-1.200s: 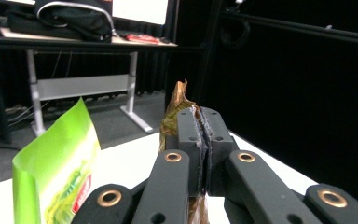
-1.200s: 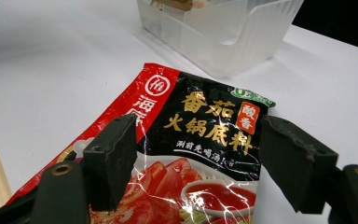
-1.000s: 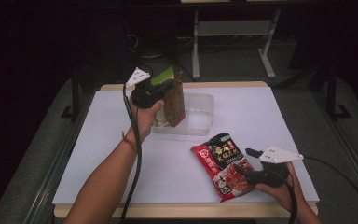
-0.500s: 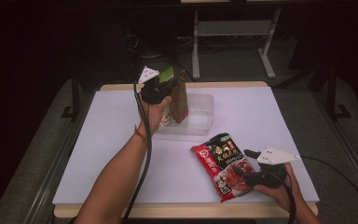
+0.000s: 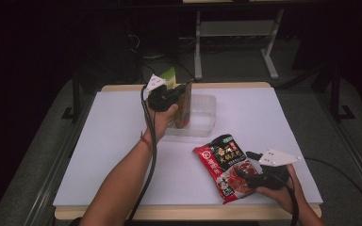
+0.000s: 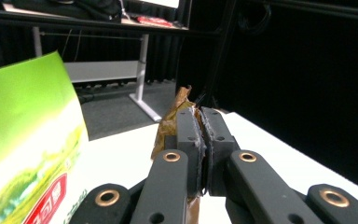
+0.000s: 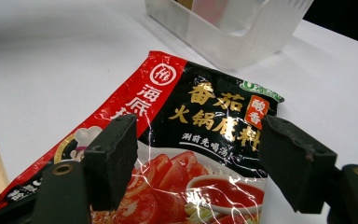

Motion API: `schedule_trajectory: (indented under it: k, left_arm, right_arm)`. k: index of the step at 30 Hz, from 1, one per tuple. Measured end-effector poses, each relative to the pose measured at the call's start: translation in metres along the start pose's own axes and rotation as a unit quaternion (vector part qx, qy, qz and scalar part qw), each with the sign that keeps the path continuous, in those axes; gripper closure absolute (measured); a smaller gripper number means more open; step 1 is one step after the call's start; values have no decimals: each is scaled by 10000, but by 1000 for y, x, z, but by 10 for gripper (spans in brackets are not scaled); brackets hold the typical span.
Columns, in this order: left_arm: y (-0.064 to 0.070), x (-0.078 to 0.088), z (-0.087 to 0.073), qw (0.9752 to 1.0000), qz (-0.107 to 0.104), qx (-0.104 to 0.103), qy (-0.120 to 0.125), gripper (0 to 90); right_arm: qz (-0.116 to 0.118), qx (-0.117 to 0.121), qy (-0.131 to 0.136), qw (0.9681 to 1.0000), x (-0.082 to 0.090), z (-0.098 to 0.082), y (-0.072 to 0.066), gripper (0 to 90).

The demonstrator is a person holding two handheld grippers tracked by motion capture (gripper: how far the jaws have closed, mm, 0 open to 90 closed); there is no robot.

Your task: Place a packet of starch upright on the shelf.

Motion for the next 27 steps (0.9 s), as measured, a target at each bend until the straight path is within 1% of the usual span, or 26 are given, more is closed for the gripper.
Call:
schedule_trajectory:
  k: [1, 2, 4, 7, 9, 10, 12, 14, 16, 18, 19, 22, 24, 26, 27]
  left_arm:
    - [0, -1, -2, 10000, -33, -30, -43, 871]
    - [0, -1, -5, 10000, -46, 3, 25, 869]
    - [-2, 1, -6, 10000, -42, 42, 47, 868]
    - [-4, 3, -8, 10000, 29, -41, 25, 862]
    - [-6, 5, -9, 10000, -24, -10, 37, 850]
    - [-7, 7, -10, 10000, -16, -6, 50, 839]
    - [-8, 8, -11, 10000, -85, 4, 40, 826]
    - [-8, 11, -11, 10000, -14, -86, 3, 799]
    - [-8, 15, -13, 9997, -44, -218, -24, 780]
    - [-9, 18, -14, 9995, 23, -323, -50, 748]
    - [-9, 20, -15, 9993, 23, -364, -70, 730]
    - [-11, 24, -17, 9990, -16, -430, -102, 679]
    - [-11, 27, -18, 9989, -91, -452, -119, 631]
    - [-11, 30, -20, 9981, -105, -583, -145, 622]
    - [-10, 31, -20, 9978, -136, -626, -149, 601]
  right_arm:
    - [-8, -4, 0, 10000, 0, 0, 0, 276]
    - [-1, -8, 2, 10000, 0, 0, 0, 276]
    - [-6, 2, -5, 10000, 0, 0, 0, 276]
    - [1, -12, -8, 10000, -1, 0, 0, 276]
    - [3, -14, -18, 10000, -1, -1, 1, 276]
    - [0, -3, -14, 10000, -1, -1, 1, 276]
    - [-3, -11, -9, 10000, -1, -1, 1, 278]
    - [-3, -37, -27, 10000, -1, -1, 1, 278]
    - [-9, -29, -28, 10000, -1, -1, 2, 279]
    - [1, -24, -38, 10000, -1, -1, 2, 282]
    - [2, -28, -48, 10000, -2, -1, 2, 282]
    - [29, -40, -91, 9999, -3, -2, 2, 287]
    - [28, -19, -112, 9999, -3, -2, 2, 288]
    - [37, -21, -125, 9999, -3, -3, 2, 291]
    - [39, -36, -156, 9999, -3, -3, 2, 293]
Point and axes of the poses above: each handheld gripper's, and its own axes: x roughly backward along the jaws, z roughly out of its top, y roughly to its right, the point moved 3 cm from there along -x, roughly forward along the jaws, and after that the axes turned 9 degrees about -y, right-handed, at the moved point
